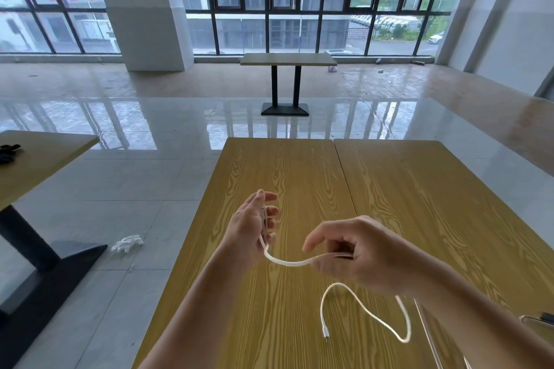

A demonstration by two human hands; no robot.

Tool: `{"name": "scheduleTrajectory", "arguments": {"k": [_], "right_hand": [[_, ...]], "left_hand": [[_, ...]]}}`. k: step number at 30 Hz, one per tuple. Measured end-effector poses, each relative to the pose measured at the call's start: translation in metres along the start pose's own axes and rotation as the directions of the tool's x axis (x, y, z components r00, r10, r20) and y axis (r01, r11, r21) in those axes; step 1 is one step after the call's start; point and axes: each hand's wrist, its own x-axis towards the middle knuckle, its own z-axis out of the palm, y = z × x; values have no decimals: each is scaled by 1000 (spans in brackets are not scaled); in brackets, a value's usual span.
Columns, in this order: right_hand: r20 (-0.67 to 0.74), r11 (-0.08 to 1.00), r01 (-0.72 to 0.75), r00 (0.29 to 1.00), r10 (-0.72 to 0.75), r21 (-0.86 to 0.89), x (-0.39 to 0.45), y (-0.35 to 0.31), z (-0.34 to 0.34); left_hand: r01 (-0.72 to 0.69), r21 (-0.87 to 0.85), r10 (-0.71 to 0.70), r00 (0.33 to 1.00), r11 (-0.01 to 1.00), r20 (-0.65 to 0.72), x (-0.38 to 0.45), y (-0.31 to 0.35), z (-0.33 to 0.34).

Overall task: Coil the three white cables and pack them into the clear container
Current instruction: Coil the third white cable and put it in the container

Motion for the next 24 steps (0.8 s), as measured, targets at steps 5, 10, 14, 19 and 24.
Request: {"name": "scheduleTrajectory", "arguments": {"k": [5,10,14,19,24], "right_hand": [[-220,997,40,974,-54,-68,14,1,3],[-390,968,-130,920,38,-213,33,11,8],[-438,950,-185,897,58,-252,39,17,10],[-404,980,-78,915,-2,-182,38,13,14],[-350,987,-8,935,-49,-161,40,16,13]], "left_hand": [[35,104,-54,980,994,190,-4,-3,1],[96,92,-123,928,991,352,-11,-6,6],[56,70,-81,898,996,432,-13,-6,6],[21,78,-54,894,997,445,-17,-6,10],[58,139,-118,870,989,478,-20,-3,9]]}}
